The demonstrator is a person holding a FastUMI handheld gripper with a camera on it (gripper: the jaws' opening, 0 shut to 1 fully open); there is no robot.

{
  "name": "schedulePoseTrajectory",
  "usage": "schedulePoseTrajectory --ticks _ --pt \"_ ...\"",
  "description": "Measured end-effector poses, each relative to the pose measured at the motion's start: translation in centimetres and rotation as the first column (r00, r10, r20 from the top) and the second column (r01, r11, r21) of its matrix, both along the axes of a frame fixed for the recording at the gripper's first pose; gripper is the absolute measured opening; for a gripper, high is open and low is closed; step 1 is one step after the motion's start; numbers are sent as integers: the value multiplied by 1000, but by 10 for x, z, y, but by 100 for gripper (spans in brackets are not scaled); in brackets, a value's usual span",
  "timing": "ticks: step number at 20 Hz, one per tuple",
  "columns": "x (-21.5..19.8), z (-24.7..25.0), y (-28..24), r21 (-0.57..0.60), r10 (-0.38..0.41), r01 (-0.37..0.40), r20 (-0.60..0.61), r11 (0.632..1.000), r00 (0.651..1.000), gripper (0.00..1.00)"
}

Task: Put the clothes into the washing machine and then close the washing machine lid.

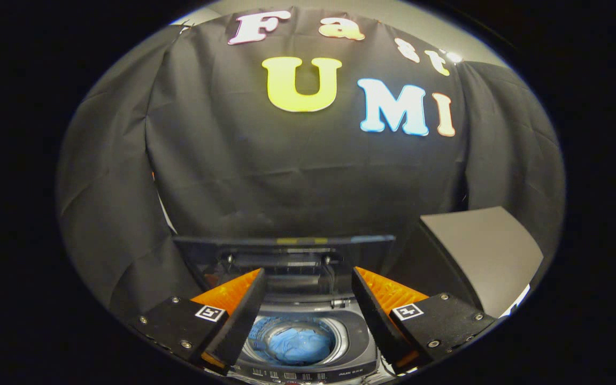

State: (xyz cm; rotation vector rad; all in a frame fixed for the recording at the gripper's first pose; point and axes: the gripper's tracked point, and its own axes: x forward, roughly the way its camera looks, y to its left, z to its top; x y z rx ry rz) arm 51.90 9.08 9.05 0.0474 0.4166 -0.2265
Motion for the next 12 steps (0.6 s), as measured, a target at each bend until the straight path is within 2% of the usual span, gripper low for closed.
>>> schedulePoseTrajectory --ticks 6,12 --pt "42 13 -12 18 -20 20 6 1000 1000 98" --pt "86 -10 -31 36 -27 29 -49 999 998 98"
